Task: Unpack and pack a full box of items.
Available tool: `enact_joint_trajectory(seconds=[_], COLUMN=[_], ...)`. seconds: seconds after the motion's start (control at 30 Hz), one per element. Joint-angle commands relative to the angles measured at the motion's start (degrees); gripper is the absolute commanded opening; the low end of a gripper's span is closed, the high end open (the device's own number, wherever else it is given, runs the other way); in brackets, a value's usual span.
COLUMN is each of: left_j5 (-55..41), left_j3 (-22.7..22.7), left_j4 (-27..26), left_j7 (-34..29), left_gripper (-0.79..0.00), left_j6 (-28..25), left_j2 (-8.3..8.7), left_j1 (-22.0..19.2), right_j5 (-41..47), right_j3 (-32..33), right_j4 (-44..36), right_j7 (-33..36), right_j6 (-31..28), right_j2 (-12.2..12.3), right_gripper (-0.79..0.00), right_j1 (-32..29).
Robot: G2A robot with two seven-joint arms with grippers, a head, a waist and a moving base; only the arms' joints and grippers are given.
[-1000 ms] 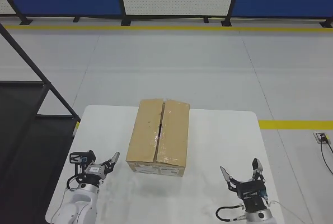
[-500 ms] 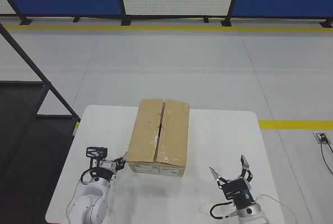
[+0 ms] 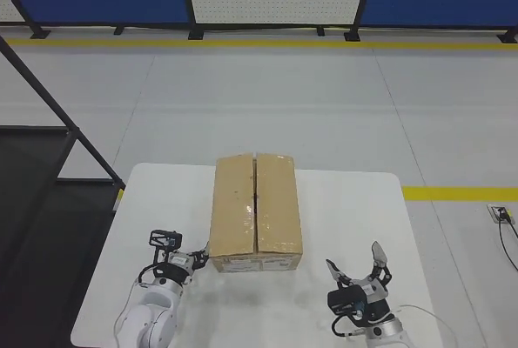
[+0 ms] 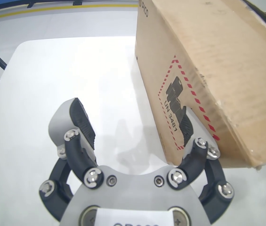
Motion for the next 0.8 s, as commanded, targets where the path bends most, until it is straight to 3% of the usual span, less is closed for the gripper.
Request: enact_joint_trajectory(seconds=[0.0, 0.33, 0.6, 0.77], left_j5=[0.20, 2.85, -0.18, 1.69], left_j3=[0.40, 2.55, -2.26, -1.20], left_j4=[-0.18, -1.31, -0.74, -0.97], left_j7=[-0.03, -1.17, -0.68, -1.73], left_gripper=[0.000, 0.000, 0.000, 0.000], left_j6=[-0.42, -3.45, -2.18, -3.89], left_j2=[-0.08, -0.30, 0.05, 0.02], left_j1=[0.05, 0.70, 2.39, 2.38], right_j5=[0.02, -8.68, -8.68, -10.38], right_j3=[0.03, -0.96, -0.96, -1.91], right_j4=[-0.16, -0.56, -0.56, -0.36], right_j7=[-0.15, -4.48, -4.48, -3.54], right_j6=[-0.48, -2.73, -2.73, -4.33], right_j2=[0.00, 0.15, 0.15, -0.02], right_gripper=[0.000, 0.000, 0.000, 0.000], right_j1=[0.02, 0.63, 0.63, 1.48])
